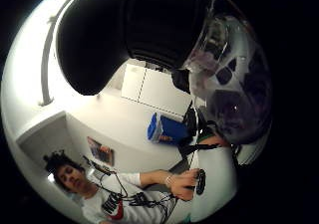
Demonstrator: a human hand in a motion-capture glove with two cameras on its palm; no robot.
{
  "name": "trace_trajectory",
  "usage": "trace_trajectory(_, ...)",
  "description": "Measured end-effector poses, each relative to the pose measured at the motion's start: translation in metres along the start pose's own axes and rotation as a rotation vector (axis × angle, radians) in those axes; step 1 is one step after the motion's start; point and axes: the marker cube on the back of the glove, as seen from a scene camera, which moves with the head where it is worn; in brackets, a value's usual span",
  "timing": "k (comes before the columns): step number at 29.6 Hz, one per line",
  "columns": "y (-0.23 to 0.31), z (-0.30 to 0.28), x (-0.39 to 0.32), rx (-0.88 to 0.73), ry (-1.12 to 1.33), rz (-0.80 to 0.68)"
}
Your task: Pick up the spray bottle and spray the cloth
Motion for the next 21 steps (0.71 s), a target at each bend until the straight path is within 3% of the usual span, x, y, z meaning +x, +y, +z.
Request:
trace_trajectory(8, 0.008, -0.015, 0.027, 0.035, 0.085, -0.004)
trace_trajectory(21, 0.028, -0.059, -0.009, 0.006, 0.024, -0.086)
